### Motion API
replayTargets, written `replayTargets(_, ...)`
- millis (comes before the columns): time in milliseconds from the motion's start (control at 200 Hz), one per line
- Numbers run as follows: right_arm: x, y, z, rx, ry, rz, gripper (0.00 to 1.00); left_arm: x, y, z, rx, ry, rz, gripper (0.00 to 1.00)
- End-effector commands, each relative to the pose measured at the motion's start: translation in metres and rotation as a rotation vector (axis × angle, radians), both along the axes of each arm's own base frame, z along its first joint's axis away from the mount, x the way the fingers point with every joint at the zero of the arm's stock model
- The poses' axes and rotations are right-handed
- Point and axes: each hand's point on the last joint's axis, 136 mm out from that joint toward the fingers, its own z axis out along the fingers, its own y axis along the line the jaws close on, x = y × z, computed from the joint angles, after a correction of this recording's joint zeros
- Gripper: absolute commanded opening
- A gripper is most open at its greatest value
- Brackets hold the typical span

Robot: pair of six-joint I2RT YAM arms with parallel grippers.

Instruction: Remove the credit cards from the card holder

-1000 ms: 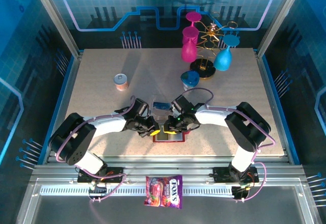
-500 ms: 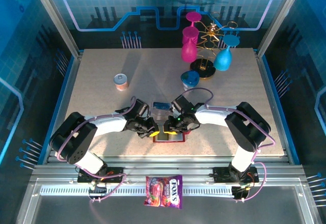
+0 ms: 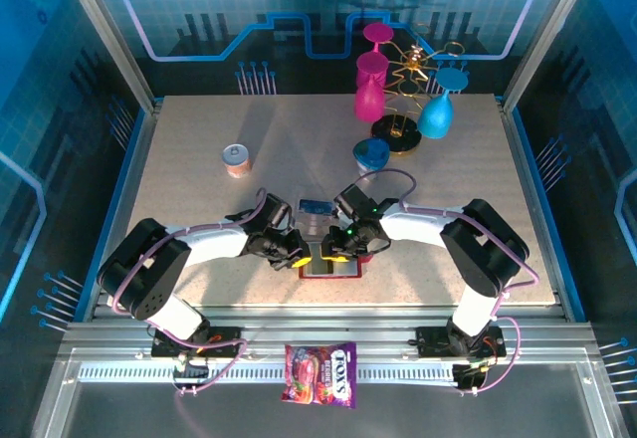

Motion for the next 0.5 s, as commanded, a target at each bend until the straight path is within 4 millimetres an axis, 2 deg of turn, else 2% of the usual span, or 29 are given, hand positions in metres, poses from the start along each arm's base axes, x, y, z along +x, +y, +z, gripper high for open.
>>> replayTargets(0,-0.001,0.000,0.005,-0.021,-0.013,0.015,0.31,-0.004,0.008,-0.009,0.034,0.028,0.002,0.13)
replayTargets(270,-0.002,0.000,0.017,0.005,-0.027,0.014,0.31,0.007,0.000,0.014,0.013,-0.016,-0.012,0.13)
replayTargets(495,0.001,0.001,0.024,0.045,-0.038,-0.001,0.31,0.011,-0.006,0.024,0.013,-0.032,-0.029,0.13)
